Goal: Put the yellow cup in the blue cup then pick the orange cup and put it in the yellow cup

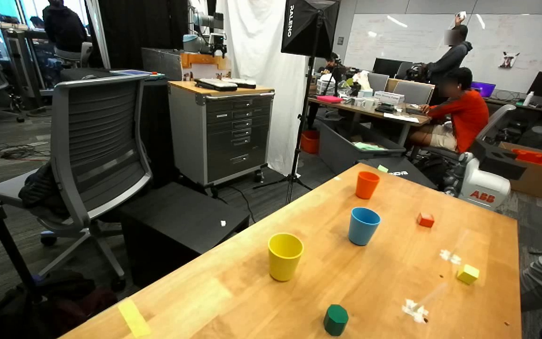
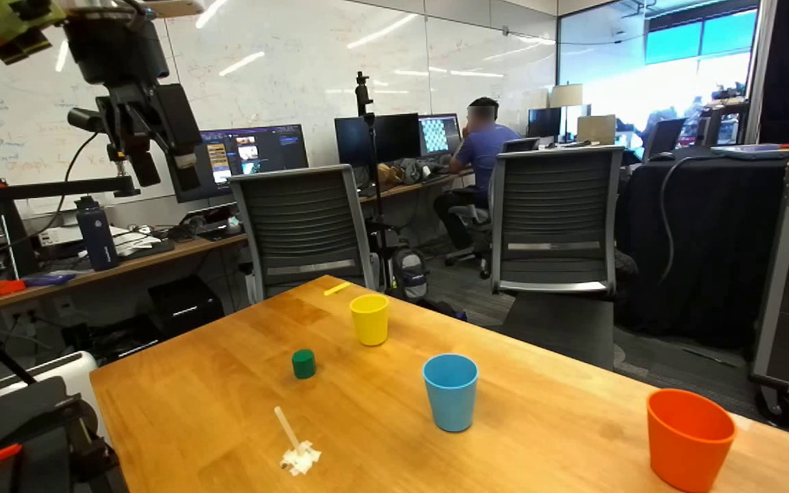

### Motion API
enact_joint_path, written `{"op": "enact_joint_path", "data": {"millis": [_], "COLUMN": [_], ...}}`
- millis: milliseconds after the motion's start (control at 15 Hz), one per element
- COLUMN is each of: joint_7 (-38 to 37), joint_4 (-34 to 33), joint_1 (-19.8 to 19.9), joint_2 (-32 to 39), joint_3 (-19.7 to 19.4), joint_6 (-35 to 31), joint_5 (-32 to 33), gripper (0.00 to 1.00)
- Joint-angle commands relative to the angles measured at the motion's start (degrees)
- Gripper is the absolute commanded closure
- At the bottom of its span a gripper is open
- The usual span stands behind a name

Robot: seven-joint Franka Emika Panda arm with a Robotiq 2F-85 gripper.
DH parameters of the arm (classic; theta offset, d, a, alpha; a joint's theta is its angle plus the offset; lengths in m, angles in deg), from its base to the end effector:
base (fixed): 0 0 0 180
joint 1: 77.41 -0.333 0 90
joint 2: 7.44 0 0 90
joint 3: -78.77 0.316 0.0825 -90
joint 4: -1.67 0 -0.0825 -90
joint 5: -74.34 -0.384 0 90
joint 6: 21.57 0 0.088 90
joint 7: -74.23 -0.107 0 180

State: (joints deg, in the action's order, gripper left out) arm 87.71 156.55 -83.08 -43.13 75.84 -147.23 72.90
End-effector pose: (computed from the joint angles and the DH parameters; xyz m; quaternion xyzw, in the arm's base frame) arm 0.3572 0.0187 0.4259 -0.9885 -0.1380 -0.0581 0.0204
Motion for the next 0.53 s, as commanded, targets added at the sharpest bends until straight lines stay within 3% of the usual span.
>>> {"op": "enact_joint_path", "data": {"millis": [0,467], "joint_7": [-10.1,-22.6], "joint_4": [1.1,0.8], "joint_1": [3.1,5.4], "joint_2": [5.2,12.1], "joint_3": [4.4,8.3], "joint_6": [-5.2,-7.7], "joint_5": [2.4,6.4], "gripper": [0.00,0.00]}}
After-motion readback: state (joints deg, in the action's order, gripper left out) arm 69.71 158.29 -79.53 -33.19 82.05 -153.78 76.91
